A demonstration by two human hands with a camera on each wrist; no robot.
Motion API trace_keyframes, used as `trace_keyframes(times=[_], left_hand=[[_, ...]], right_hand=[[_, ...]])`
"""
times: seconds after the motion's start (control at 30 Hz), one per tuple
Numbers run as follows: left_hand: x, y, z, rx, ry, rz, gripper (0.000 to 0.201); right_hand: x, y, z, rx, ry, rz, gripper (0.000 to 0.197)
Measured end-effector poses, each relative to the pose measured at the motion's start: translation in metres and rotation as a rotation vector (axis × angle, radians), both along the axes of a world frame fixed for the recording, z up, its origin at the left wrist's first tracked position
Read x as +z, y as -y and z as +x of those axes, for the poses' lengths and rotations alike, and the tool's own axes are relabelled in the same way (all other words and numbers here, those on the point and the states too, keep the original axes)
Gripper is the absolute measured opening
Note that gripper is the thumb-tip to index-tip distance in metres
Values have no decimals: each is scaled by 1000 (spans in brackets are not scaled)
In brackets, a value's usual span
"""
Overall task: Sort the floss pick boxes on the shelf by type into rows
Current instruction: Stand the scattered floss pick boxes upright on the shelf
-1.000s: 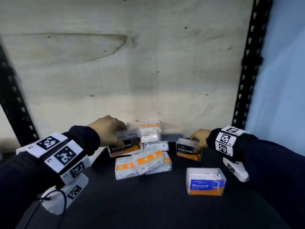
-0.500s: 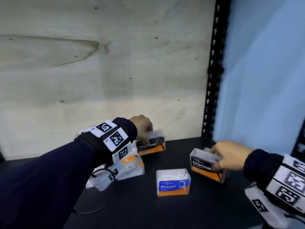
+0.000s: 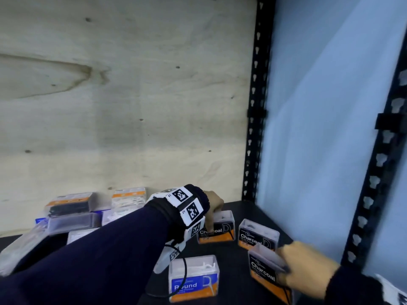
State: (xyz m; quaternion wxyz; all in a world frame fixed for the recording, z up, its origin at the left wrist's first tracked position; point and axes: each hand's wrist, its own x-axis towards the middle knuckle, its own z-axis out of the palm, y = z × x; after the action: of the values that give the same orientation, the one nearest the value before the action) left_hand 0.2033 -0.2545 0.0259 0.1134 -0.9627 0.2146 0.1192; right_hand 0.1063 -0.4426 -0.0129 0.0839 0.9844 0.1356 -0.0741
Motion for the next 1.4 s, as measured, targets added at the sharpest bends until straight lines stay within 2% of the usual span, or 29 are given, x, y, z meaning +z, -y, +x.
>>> trace_keyframes(times=[0.1, 0.2, 0.27, 0.33, 0.43, 0.5, 0.6, 0.77, 0.87, 1.03, 1.2, 1.3, 1.4], left_hand=[[-8, 4, 9, -50, -47, -31, 41], [-17, 8, 14, -89, -62, -5, 36], [-23, 12, 18, -111, -84, 18, 31], [-25, 14, 19, -116, -78, 18, 31], [-22, 15, 16, -117, -55, 10, 52], [-19, 15, 12, -127, -51, 8, 58], [-12, 13, 6, -141, -71, -44, 59], [10, -13, -15, -65, -85, -103, 55], [26, -52, -34, 25, -58, -159, 46], [44, -139, -71, 267, 71, -143, 35], [33, -224, -108, 579, 239, -9, 29], [22, -264, -124, 744, 290, 46, 35], [8, -293, -130, 847, 204, 68, 51]], right_hand=[[-3, -1, 5, 3, -30, 2, 16], [-8, 0, 11, 4, -33, -18, 39], [-8, -1, 13, 3, -21, -32, 45], [-7, -3, 13, 4, -12, -35, 46], [-6, -4, 13, 0, -4, 2, 50], [-2, -6, 10, 13, -5, 13, 53], [7, -14, 1, 84, 23, 26, 56], [20, -39, -12, 226, 67, 120, 49], [24, -61, -13, 314, 27, 109, 54], [21, -97, -9, 410, -20, 92, 65], [18, -123, -4, 389, -98, 20, 75], [16, -131, 2, 359, -148, -4, 75], [11, -135, 9, 345, -183, -20, 65]])
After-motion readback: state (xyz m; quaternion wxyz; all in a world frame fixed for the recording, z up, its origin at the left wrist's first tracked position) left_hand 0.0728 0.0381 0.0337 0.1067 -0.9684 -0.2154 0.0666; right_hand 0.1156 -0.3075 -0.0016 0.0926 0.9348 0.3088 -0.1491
